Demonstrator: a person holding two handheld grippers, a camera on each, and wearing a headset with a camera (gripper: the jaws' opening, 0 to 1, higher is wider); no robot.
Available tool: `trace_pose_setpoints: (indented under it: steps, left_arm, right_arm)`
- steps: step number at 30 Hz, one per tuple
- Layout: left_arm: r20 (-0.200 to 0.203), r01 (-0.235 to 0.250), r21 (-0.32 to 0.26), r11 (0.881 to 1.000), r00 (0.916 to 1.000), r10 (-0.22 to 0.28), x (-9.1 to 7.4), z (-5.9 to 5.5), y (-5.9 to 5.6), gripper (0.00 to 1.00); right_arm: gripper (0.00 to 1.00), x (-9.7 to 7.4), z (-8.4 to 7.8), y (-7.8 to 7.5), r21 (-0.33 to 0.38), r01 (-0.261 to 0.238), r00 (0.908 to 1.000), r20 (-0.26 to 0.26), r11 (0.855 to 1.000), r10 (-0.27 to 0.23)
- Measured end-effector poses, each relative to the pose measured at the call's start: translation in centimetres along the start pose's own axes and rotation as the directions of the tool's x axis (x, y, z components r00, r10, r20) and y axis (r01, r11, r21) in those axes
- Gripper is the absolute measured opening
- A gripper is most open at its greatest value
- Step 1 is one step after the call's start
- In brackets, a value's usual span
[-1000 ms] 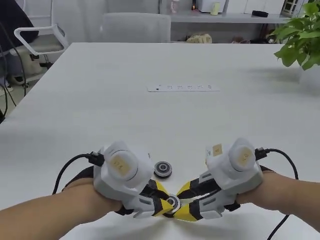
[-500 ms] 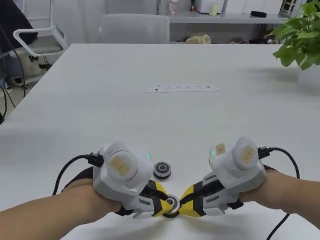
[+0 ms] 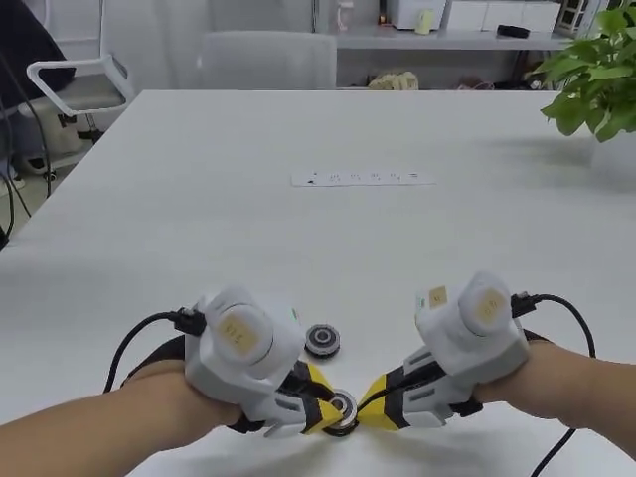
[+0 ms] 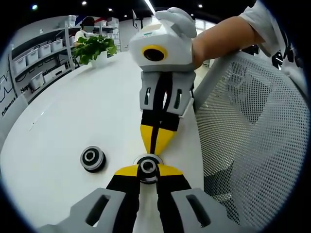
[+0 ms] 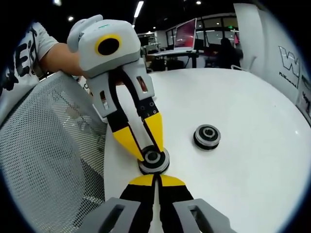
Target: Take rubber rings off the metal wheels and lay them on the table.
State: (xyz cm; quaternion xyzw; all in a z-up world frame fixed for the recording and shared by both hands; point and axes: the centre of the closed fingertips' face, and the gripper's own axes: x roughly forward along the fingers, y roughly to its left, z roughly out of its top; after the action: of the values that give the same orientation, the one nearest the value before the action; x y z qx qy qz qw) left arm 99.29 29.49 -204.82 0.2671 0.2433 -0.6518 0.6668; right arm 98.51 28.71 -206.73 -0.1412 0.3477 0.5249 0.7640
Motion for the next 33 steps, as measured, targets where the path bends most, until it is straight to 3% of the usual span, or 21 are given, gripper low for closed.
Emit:
trace_pose_setpoints:
  steps: [15, 33]
  left_arm:
    - [-0.004, -0.003, 0.004, 1.000, 1.0000, 0.003, -0.01, -0.05, 0.02, 0.08]
    - [-0.009, -0.007, 0.003, 1.000, 0.9999, 0.007, 0.06, -0.05, 0.03, 0.08]
  right_arm:
    - [0.00, -0.37, 0.11, -0.16, 0.129, -0.005, 0.9999, 0.015, 0.992, 0.003]
    - [0.00, -0.80, 0.39, -0.39, 0.196, 0.008, 0.9997, 0.019, 0.981, -0.012]
